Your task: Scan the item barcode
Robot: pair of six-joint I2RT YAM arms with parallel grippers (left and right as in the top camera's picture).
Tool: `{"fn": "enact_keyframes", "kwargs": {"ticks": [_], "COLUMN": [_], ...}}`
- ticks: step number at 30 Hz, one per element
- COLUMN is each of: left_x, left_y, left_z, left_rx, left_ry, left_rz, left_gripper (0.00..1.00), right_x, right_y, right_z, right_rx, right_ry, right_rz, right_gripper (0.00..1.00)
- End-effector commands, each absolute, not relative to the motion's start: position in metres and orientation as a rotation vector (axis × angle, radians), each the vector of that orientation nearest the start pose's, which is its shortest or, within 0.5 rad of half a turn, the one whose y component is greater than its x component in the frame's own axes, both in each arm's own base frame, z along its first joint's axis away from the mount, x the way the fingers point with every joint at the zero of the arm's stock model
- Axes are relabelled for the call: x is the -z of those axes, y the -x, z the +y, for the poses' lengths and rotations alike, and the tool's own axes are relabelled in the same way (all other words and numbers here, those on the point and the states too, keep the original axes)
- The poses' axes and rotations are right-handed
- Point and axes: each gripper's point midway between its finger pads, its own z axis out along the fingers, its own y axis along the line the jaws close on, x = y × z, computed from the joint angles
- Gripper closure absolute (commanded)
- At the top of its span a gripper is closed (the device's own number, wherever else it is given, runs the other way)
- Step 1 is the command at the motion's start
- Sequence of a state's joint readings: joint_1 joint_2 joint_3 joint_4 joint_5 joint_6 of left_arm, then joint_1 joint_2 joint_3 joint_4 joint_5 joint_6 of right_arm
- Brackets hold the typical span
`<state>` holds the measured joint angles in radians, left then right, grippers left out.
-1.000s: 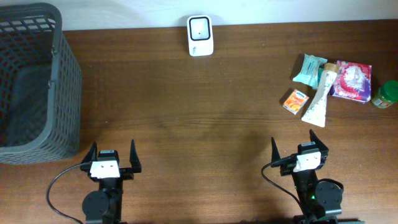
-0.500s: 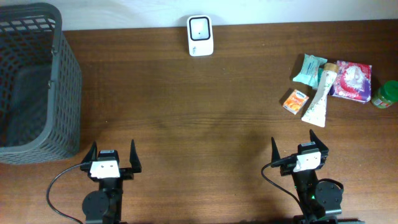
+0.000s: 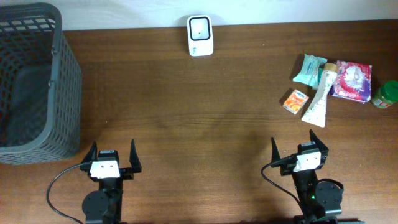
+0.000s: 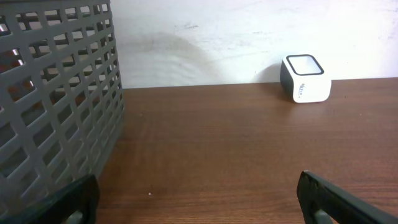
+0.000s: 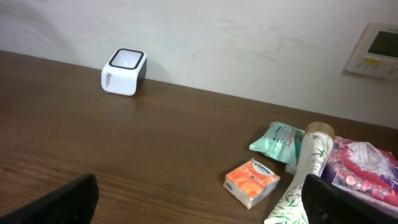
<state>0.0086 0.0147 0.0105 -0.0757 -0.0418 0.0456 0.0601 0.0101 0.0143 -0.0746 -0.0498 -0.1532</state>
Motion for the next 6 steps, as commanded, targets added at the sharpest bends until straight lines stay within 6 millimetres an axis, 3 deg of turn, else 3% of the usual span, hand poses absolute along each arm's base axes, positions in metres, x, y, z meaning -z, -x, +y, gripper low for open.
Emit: {"fn": "enact_keyframes", "kwargs": {"ticks": [1,6], "left_x": [-0.1562,-0.156], "left_y": [-0.2457,-0.2458], "left_z": [0.0094,0.0094], "left_rx": [-0.088,-0.088], "left_ry": [-0.012,-0.012], "left_rz": [1.652,1.652], "left_gripper": [0.01,0.01], "right_x": [-0.157,-0.157], "right_y": [-0.2448,-0.2448], "right_z": [0.0243,0.0243], "right_rx": [0.019,0.019], "right_ry": [0.207,0.207], "right_rz": [1.631,1.631], "right_gripper": [0.01,0.01]}}
